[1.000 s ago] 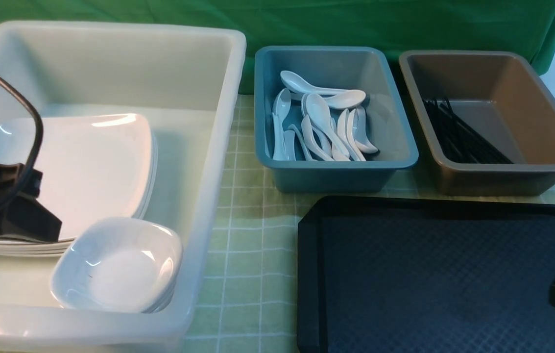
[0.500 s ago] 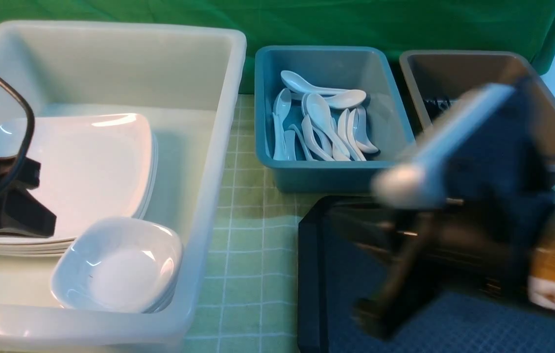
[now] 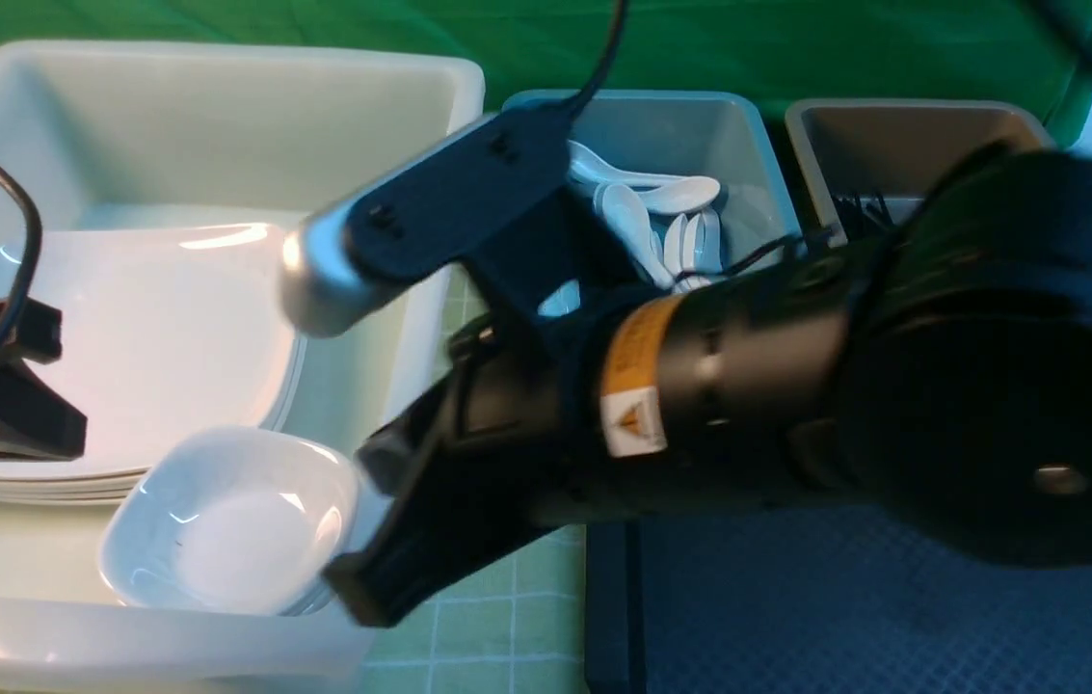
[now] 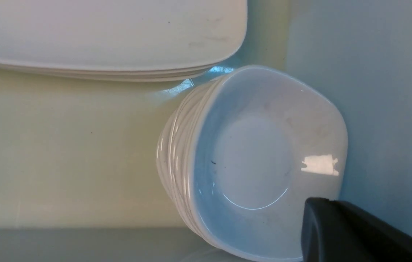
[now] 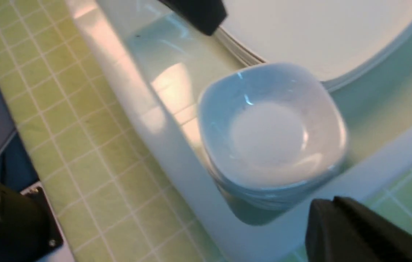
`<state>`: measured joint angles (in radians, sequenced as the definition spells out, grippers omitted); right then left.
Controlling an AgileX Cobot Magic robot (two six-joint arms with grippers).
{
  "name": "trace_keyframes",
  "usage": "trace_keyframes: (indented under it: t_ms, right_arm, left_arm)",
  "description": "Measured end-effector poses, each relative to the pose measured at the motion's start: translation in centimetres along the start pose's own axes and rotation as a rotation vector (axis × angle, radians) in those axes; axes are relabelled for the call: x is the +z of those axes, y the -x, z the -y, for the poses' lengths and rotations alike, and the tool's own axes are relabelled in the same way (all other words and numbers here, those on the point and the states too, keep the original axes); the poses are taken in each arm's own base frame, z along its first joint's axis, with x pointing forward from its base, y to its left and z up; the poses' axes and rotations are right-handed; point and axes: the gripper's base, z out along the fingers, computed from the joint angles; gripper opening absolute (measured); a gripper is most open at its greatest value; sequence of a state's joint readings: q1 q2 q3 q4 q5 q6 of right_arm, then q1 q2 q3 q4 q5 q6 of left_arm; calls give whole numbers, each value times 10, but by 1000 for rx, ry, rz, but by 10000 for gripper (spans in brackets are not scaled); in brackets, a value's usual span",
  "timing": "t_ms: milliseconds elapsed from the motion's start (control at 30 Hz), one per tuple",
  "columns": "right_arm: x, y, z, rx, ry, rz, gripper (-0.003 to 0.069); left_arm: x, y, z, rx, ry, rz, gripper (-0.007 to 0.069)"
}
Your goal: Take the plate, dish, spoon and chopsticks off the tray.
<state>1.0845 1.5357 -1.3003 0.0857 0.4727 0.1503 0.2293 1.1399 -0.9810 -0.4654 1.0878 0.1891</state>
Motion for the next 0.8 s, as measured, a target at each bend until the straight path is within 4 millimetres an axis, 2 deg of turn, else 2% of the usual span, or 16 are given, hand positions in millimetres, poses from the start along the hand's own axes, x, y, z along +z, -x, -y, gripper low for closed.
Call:
trace_keyframes:
  t_ms: [100, 167, 233, 333, 467, 600, 700, 800]
  right_arm:
    - [17, -3, 1, 14, 10, 8, 0]
    - [19, -3, 1, 8, 11, 7, 0]
    - [13, -4, 0, -32, 10, -14, 0]
    - [-12, -4, -1, -141, 3, -67, 0]
    - [-64, -9, 3, -275, -54, -174, 0]
    - [-138, -23, 12, -352, -144, -231, 0]
    - [-182, -37, 15, -361, -159, -151, 0]
    - [-225, -61, 19, -364, -152, 21, 0]
  left_arm:
    - [0, 0, 0, -6, 1, 1, -13]
    - [0, 0, 0, -8, 1, 2, -13]
    - [0, 0, 0, -9, 1, 3, -13]
    - [0, 0, 0, -8, 1, 3, -13]
    - [0, 0, 0, -7, 3, 3, -13]
    - [0, 0, -1, -4, 9, 2, -13]
    - [0, 0, -1, -4, 9, 2, -13]
    - [0, 0, -1, -4, 9, 2, -13]
